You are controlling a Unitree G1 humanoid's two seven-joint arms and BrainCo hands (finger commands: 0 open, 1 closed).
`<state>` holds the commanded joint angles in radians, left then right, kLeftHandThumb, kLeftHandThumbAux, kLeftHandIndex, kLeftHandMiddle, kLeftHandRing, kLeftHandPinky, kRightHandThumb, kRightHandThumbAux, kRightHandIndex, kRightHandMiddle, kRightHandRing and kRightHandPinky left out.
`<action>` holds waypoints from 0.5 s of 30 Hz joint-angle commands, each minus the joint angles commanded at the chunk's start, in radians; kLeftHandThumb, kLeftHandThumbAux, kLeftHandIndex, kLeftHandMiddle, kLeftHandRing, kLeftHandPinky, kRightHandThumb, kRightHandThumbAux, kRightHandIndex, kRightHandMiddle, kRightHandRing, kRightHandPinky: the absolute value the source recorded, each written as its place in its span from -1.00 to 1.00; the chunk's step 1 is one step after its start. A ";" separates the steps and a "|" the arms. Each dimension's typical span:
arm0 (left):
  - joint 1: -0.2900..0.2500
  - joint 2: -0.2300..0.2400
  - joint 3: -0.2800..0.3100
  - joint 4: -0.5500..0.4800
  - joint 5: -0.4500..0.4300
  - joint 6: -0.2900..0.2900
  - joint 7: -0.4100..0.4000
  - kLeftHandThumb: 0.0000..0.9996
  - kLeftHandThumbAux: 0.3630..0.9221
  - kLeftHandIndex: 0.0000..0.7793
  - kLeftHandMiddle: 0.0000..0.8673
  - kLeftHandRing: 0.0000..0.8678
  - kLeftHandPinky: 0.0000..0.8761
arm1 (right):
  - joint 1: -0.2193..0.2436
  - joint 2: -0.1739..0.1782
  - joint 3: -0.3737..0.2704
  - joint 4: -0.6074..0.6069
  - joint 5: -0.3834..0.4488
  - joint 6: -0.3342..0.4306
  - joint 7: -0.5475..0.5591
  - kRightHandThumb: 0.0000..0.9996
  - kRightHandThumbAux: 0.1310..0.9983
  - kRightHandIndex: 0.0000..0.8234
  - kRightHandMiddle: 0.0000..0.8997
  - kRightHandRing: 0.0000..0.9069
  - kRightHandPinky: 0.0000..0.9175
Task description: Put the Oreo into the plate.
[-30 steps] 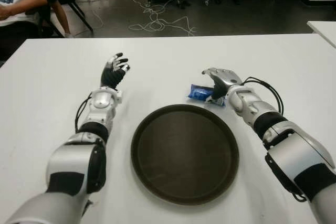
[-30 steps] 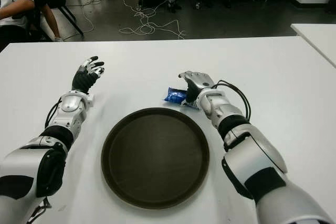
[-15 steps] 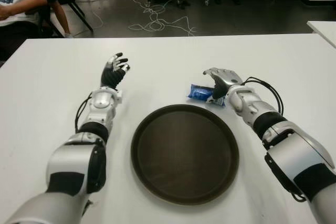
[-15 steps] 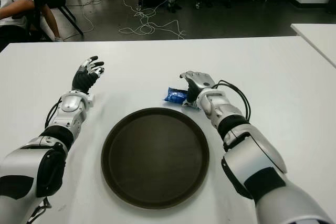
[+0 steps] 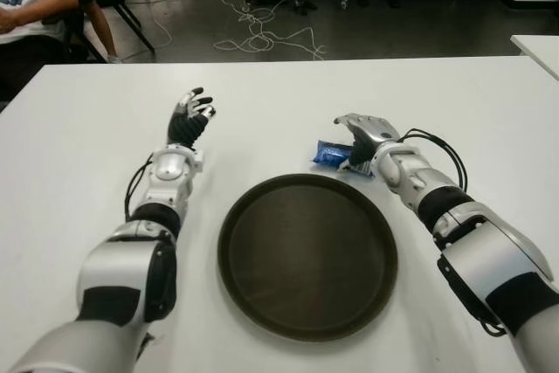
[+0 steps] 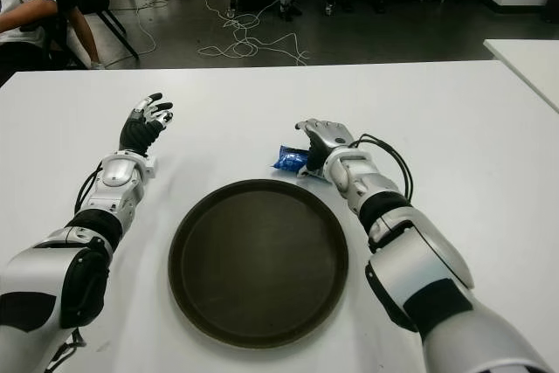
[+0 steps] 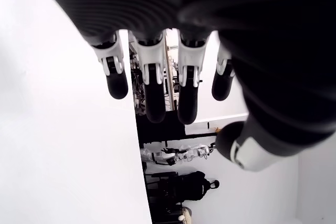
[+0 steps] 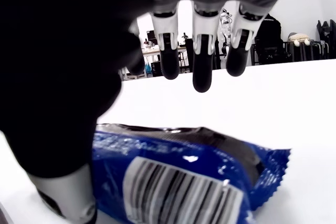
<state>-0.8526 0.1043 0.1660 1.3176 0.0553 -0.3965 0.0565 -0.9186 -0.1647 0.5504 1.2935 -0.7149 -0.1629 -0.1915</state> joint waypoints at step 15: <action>-0.001 -0.003 0.004 0.000 0.001 -0.006 0.003 -0.79 -0.06 -0.63 -0.48 -0.59 -0.73 | 0.031 -0.003 -0.118 0.013 0.156 -0.172 0.247 -1.00 0.50 -0.62 -0.58 -0.60 -0.67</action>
<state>-0.8537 0.1010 0.1699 1.3173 0.0562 -0.4020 0.0596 -0.8878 -0.1680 0.4326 1.3067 -0.5586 -0.3353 0.0552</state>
